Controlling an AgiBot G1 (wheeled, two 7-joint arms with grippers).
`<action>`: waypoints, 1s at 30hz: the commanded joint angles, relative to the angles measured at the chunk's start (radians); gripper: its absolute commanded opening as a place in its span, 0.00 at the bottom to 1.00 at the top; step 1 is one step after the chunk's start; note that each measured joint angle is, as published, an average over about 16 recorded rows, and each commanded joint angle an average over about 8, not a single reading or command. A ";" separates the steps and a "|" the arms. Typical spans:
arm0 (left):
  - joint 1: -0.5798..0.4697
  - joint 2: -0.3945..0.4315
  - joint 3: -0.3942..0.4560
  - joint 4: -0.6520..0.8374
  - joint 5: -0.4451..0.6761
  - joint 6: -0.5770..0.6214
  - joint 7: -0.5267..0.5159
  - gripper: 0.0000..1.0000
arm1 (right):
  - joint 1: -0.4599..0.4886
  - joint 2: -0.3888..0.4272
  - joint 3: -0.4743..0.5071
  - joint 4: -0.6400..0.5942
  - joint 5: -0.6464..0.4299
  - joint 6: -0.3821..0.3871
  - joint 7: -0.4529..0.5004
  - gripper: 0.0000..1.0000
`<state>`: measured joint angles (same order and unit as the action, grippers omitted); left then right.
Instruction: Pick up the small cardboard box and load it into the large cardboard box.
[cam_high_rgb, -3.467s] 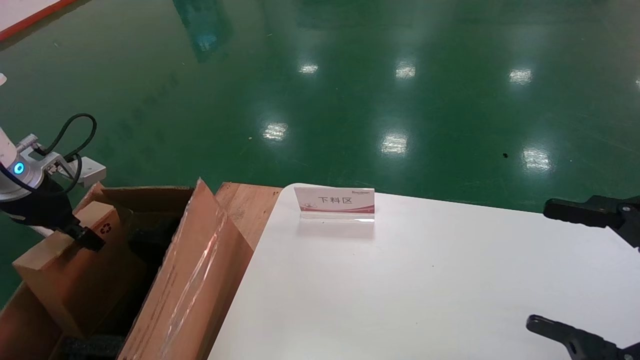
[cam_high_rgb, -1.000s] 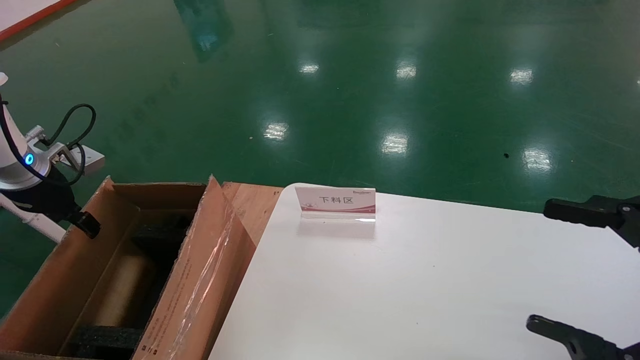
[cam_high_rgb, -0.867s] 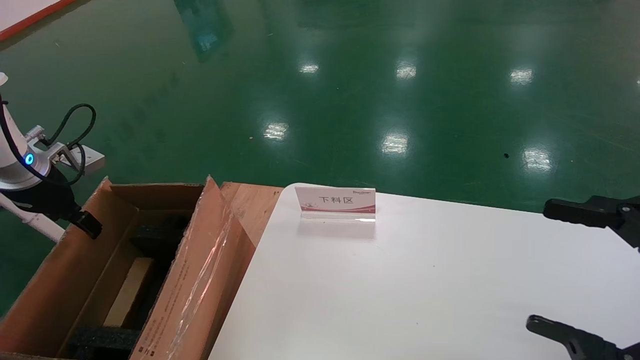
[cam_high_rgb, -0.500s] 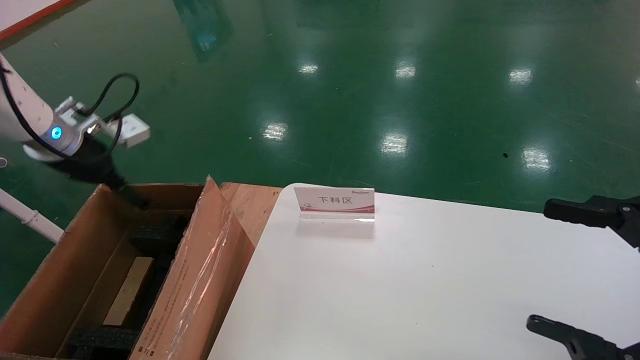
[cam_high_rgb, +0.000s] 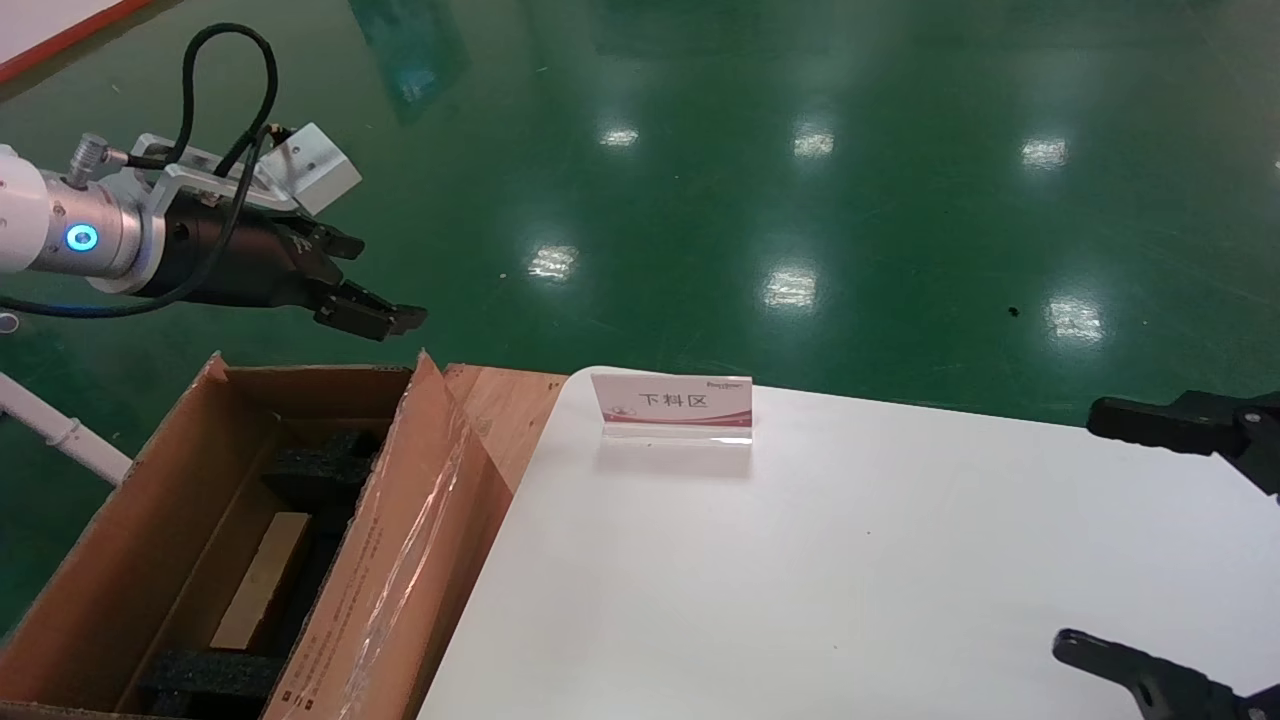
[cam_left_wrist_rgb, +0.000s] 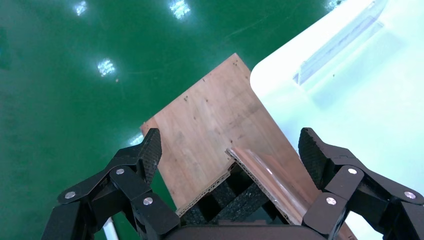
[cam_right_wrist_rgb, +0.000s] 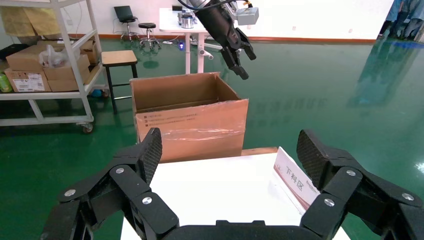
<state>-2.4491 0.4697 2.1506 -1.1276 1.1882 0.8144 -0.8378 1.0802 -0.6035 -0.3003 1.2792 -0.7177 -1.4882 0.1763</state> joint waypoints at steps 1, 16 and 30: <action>-0.015 -0.017 0.004 -0.036 0.009 -0.021 -0.013 1.00 | 0.000 0.000 0.000 0.000 0.000 0.000 0.000 1.00; 0.268 0.010 -0.384 -0.074 -0.083 0.117 0.122 1.00 | 0.000 0.000 -0.001 -0.001 0.000 0.000 -0.001 1.00; 0.596 0.049 -0.825 -0.099 -0.194 0.284 0.279 1.00 | 0.001 0.000 -0.001 -0.001 0.000 0.000 -0.001 1.00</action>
<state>-1.8541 0.5186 1.3267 -1.2262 0.9945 1.0980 -0.5594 1.0807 -0.6032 -0.3017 1.2784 -0.7172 -1.4880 0.1754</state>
